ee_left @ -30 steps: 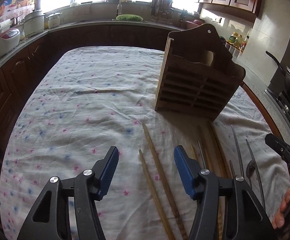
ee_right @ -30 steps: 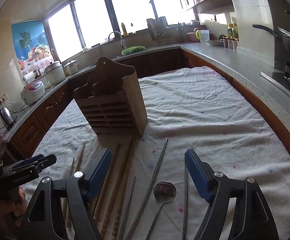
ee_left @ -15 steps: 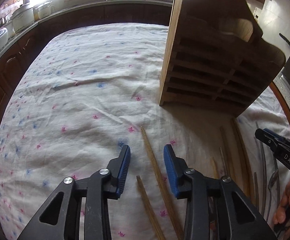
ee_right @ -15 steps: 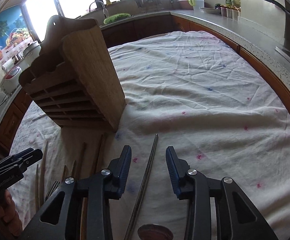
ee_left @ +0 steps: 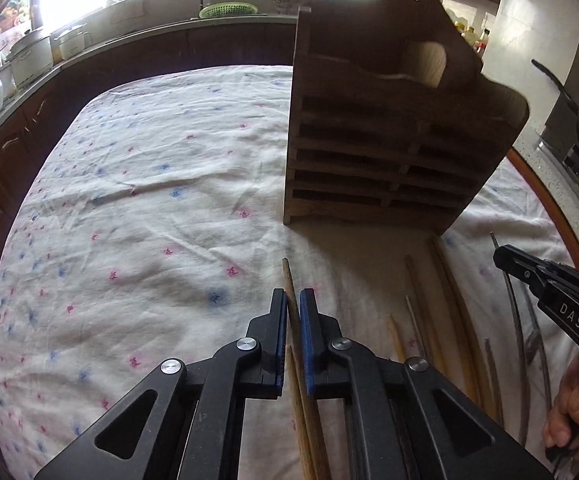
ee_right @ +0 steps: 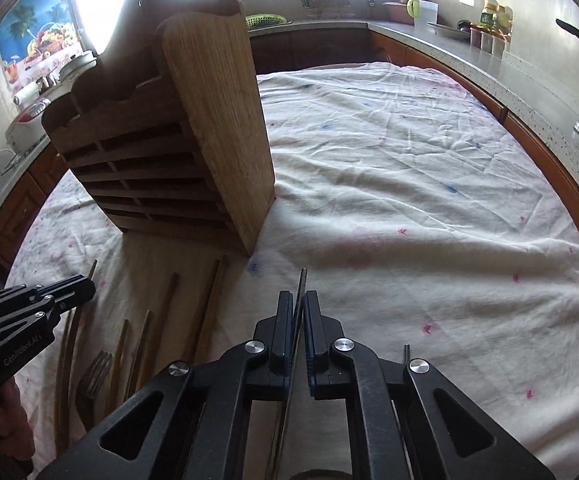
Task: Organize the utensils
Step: 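Lift the bamboo chopstick with the left tool and drop it into the wooden holder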
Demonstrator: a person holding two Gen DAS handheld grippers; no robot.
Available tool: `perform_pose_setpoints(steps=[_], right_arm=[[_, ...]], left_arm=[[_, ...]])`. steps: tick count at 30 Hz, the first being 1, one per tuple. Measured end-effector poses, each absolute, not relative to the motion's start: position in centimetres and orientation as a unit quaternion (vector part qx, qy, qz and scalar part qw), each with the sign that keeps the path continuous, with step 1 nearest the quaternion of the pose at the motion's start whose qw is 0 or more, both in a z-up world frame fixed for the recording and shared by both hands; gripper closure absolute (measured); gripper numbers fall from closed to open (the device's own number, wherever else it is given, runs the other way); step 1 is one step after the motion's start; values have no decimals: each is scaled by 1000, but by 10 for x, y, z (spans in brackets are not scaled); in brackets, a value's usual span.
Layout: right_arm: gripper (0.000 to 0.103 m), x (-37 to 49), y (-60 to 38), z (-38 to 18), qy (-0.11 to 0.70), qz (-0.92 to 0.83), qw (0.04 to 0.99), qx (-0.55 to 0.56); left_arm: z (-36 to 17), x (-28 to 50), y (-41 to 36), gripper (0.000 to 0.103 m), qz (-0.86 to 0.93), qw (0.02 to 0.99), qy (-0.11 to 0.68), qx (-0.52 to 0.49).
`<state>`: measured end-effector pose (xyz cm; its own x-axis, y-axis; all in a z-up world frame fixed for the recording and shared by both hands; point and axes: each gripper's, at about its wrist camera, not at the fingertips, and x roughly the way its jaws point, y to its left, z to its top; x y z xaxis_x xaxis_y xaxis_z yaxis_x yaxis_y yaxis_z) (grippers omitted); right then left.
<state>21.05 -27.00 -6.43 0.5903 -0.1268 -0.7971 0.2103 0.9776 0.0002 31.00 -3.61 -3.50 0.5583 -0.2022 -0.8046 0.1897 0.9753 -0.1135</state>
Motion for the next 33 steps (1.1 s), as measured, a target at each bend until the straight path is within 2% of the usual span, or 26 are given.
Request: perform_pose_setpoints(steps=[16,25,33], right_arm=[[99,140,-240,46,318,-52,945,62],[99,120,-235,107,246,-44,967,52],[99,132,-237,128,222,-37,973,51]], left_arm=[[63,215,23,99,-167,922,335,-98],[96,182,34,99,-178,936,288,-97],[113,184,35,99,-177,943,263,-102]])
